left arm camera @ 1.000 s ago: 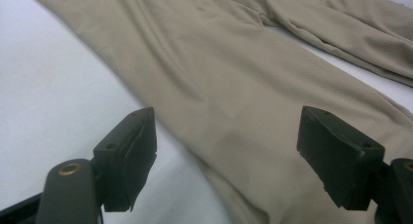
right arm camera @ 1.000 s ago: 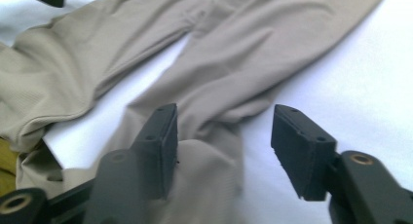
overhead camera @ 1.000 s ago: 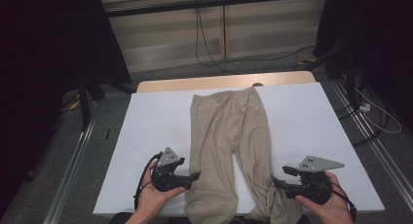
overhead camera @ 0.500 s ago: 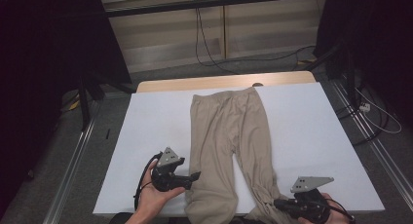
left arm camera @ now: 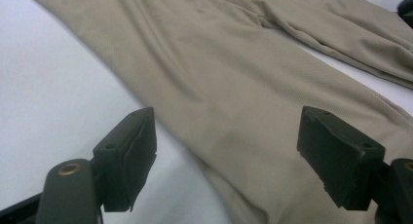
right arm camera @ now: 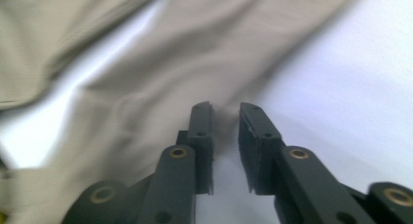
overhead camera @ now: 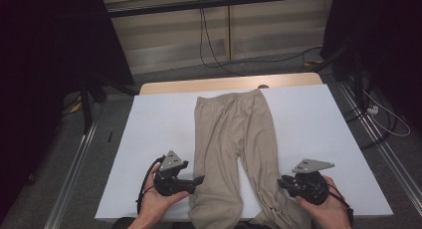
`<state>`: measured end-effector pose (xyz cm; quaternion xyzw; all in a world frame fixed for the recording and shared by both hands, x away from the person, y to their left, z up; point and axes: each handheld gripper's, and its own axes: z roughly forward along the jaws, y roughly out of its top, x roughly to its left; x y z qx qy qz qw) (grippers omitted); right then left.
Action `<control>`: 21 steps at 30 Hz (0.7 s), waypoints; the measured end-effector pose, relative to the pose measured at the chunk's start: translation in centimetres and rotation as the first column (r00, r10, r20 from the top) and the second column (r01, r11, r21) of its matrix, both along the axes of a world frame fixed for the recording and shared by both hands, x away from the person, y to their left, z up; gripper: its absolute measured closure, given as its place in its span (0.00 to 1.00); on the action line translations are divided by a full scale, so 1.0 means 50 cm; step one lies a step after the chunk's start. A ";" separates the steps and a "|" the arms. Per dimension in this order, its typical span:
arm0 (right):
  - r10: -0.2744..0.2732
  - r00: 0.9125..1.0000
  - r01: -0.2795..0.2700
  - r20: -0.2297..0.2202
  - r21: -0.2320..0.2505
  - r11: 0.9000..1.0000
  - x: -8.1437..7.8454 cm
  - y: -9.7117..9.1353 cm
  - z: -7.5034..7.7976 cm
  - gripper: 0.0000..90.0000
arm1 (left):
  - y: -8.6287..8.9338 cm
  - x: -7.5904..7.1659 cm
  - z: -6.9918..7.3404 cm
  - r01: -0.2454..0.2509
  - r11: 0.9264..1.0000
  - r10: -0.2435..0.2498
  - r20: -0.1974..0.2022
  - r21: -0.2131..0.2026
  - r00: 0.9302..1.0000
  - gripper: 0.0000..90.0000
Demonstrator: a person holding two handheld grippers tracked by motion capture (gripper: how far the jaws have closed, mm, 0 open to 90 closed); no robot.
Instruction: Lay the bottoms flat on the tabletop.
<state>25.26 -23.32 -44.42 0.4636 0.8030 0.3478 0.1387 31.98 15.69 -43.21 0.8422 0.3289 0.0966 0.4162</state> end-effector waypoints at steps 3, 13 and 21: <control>0.011 1.000 -0.012 0.026 0.036 0.999 -0.006 0.001 0.004 0.66 | -0.004 0.001 -0.001 0.007 1.000 -0.007 0.007 0.006 1.000 0.25; -0.043 0.998 0.045 0.042 -0.040 0.998 0.011 -0.002 0.002 0.99 | -0.003 0.001 -0.001 0.001 1.000 -0.001 0.003 0.003 1.000 0.25; -0.160 0.978 0.157 0.135 0.027 0.987 0.046 -0.076 0.031 0.99 | -0.005 0.001 -0.002 0.001 1.000 -0.001 0.000 0.006 1.000 0.25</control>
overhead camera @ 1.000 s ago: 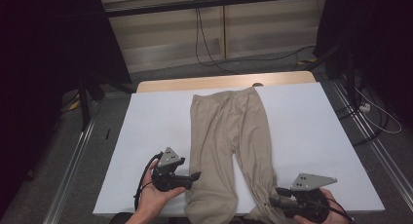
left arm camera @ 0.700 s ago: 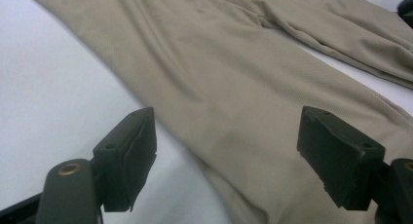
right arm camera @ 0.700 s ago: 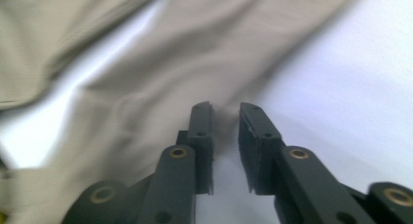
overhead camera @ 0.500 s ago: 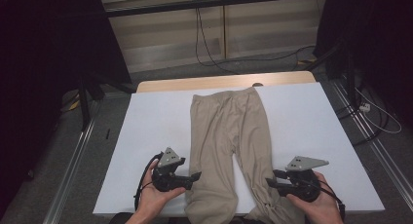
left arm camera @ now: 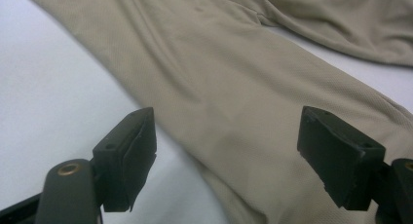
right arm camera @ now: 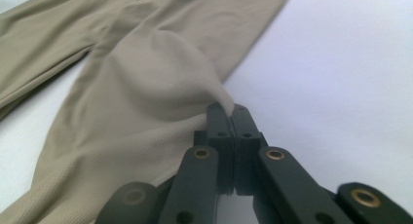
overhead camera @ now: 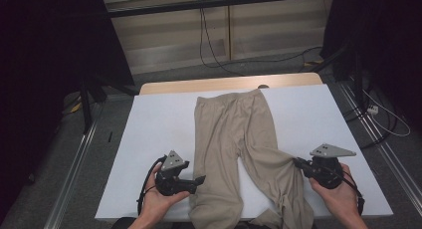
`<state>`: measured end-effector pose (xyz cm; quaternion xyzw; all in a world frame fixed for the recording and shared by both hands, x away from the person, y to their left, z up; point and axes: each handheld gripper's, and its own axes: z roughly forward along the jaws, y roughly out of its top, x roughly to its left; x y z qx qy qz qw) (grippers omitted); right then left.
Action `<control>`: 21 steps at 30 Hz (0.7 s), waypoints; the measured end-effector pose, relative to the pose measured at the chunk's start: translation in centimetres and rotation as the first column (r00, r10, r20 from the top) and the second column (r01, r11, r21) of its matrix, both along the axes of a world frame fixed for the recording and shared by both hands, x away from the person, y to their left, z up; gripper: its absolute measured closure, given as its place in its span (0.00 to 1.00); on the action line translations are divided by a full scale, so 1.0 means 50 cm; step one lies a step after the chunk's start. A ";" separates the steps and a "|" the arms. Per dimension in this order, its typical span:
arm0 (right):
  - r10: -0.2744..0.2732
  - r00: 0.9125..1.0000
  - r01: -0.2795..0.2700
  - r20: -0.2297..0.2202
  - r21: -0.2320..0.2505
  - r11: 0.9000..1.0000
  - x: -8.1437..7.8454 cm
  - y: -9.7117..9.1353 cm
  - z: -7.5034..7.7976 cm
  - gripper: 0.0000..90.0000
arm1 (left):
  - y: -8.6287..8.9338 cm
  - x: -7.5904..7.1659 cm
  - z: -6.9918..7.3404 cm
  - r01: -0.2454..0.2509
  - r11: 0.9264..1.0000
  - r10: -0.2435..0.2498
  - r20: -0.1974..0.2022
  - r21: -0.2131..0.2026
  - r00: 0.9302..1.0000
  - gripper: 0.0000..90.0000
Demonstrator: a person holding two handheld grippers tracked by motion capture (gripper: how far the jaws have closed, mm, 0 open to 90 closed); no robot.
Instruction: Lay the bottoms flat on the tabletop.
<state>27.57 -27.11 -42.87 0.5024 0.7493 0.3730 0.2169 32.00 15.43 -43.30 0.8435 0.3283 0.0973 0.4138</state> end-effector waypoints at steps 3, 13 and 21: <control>-0.042 0.998 0.042 -0.039 -0.024 0.999 0.014 -0.017 -0.014 0.93 | 0.001 0.000 0.001 0.003 1.000 -0.003 0.003 -0.001 1.000 0.25; 0.145 0.988 -0.143 -0.046 0.048 0.989 -0.055 0.031 0.008 0.82 | 0.001 -0.001 0.001 0.002 1.000 -0.002 0.002 0.001 1.000 0.25; 0.303 0.942 -0.304 -0.141 0.018 0.953 -0.087 0.106 -0.024 0.70 | 0.002 -0.001 0.001 0.002 1.000 -0.002 0.003 0.000 1.000 0.25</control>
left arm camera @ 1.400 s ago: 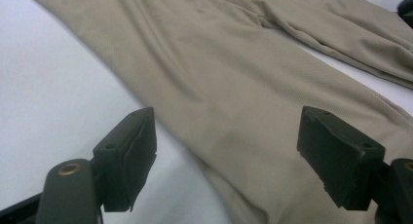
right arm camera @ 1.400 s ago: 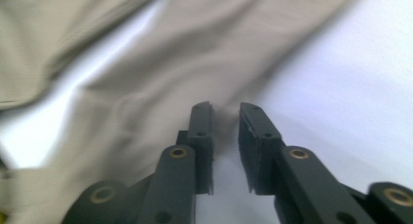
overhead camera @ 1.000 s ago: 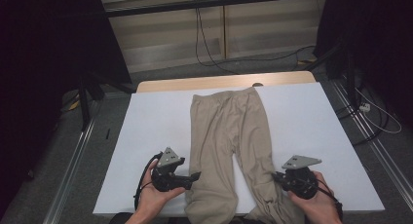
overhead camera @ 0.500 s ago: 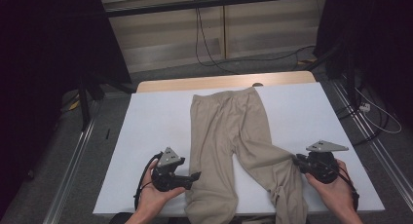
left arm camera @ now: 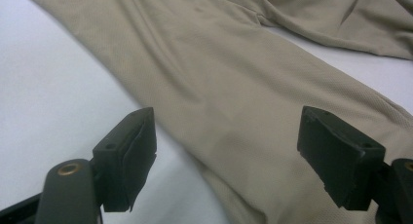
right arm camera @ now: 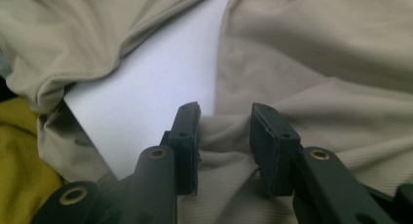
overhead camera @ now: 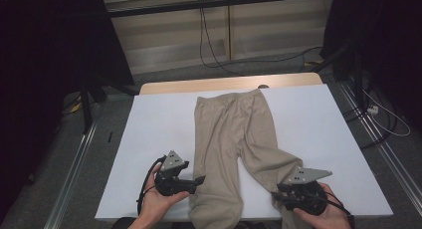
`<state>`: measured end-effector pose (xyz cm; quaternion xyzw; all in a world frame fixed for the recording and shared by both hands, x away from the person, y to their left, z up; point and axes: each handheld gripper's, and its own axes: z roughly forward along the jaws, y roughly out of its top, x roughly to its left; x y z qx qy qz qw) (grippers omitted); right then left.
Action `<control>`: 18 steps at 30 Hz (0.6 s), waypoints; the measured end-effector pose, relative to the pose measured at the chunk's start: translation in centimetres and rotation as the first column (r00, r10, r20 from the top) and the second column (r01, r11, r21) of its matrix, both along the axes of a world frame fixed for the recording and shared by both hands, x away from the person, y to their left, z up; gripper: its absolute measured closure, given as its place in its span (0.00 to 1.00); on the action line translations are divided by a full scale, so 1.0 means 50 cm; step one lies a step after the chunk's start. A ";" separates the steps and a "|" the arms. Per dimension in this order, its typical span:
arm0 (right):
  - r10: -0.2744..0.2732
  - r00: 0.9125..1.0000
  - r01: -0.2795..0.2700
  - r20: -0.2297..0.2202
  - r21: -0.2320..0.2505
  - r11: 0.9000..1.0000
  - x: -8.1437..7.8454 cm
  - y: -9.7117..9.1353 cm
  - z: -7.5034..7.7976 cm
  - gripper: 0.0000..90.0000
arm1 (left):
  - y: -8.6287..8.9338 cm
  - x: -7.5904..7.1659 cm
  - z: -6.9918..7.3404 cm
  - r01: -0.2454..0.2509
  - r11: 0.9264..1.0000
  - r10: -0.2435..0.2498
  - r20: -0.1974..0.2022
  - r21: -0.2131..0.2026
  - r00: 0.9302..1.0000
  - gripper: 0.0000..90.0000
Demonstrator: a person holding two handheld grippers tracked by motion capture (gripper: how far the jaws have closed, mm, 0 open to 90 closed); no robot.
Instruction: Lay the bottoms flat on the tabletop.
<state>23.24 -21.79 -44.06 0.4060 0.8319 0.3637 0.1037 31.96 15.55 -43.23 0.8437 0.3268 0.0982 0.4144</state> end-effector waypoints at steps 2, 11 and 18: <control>0.007 1.000 -0.007 -0.009 -0.012 1.000 -0.003 0.004 -0.005 0.68 | 0.000 0.000 0.000 -0.004 1.000 0.004 -0.002 -0.003 1.000 0.25; 0.015 0.999 -0.014 0.034 -0.030 0.999 -0.002 0.025 0.002 0.68 | -0.001 -0.001 0.001 -0.011 1.000 0.011 0.008 -0.011 1.000 0.21; -0.003 1.000 0.003 -0.002 -0.072 0.997 0.005 0.027 -0.013 0.78 | 0.006 0.002 0.005 -0.044 0.999 0.045 0.027 -0.030 0.999 0.10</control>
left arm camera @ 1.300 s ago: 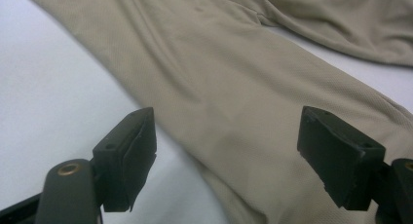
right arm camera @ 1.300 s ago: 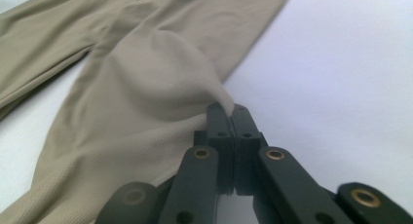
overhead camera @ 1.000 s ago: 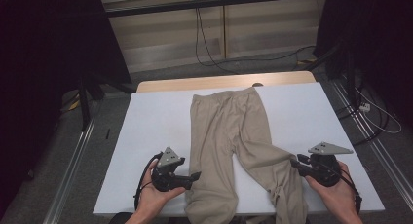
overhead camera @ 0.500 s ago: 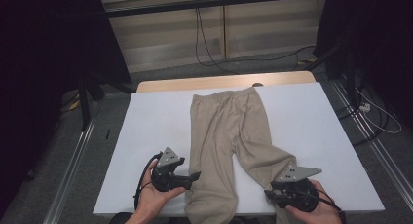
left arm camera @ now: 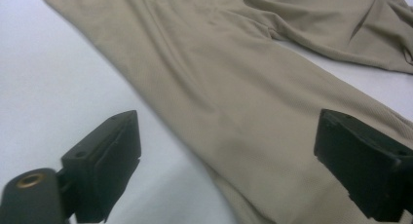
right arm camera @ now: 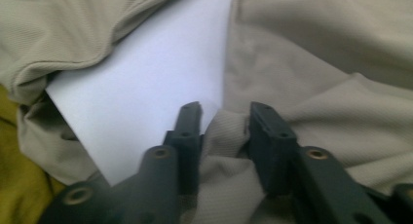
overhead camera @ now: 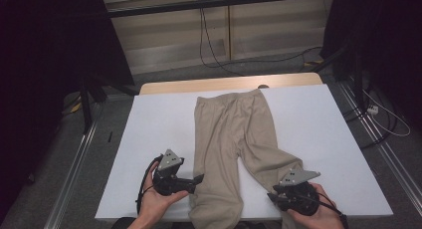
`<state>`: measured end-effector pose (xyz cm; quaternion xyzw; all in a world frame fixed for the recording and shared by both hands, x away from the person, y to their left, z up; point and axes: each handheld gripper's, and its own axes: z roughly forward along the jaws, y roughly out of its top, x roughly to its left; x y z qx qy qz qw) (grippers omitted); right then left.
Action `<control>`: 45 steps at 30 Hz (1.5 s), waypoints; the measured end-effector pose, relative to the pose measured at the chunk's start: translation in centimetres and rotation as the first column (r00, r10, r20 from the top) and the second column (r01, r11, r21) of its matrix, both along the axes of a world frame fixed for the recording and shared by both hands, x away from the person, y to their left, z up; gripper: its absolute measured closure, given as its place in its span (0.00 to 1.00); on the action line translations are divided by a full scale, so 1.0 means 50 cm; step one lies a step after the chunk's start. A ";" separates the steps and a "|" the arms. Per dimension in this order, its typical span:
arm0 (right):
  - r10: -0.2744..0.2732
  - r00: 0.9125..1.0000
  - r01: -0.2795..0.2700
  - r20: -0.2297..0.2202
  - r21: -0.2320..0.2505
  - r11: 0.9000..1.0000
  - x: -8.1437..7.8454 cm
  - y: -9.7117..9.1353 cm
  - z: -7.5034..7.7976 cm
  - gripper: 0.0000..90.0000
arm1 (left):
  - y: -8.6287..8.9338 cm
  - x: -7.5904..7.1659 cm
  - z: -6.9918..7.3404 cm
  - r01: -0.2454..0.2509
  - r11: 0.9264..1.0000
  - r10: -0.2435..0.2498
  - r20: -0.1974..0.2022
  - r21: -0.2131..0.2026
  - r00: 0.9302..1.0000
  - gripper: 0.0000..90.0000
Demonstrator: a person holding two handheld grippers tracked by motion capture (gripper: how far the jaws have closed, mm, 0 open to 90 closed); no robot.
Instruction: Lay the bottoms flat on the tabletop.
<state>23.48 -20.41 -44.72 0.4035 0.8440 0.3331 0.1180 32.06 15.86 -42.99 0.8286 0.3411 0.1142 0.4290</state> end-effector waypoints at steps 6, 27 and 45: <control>-0.002 1.000 0.002 -0.013 -0.004 1.000 -0.019 0.003 0.005 0.96 | -0.002 -0.001 0.000 0.006 1.000 -0.006 0.004 0.002 1.000 0.10; -0.079 0.996 0.073 0.036 0.147 0.986 -0.008 -0.063 0.043 0.80 | -0.002 0.000 0.000 0.012 1.000 -0.012 -0.003 0.001 1.000 0.11; -0.147 0.989 0.148 -0.029 0.054 0.987 -0.005 -0.101 -0.004 0.68 | -0.004 0.004 0.002 0.016 1.000 -0.016 -0.002 -0.002 1.000 0.12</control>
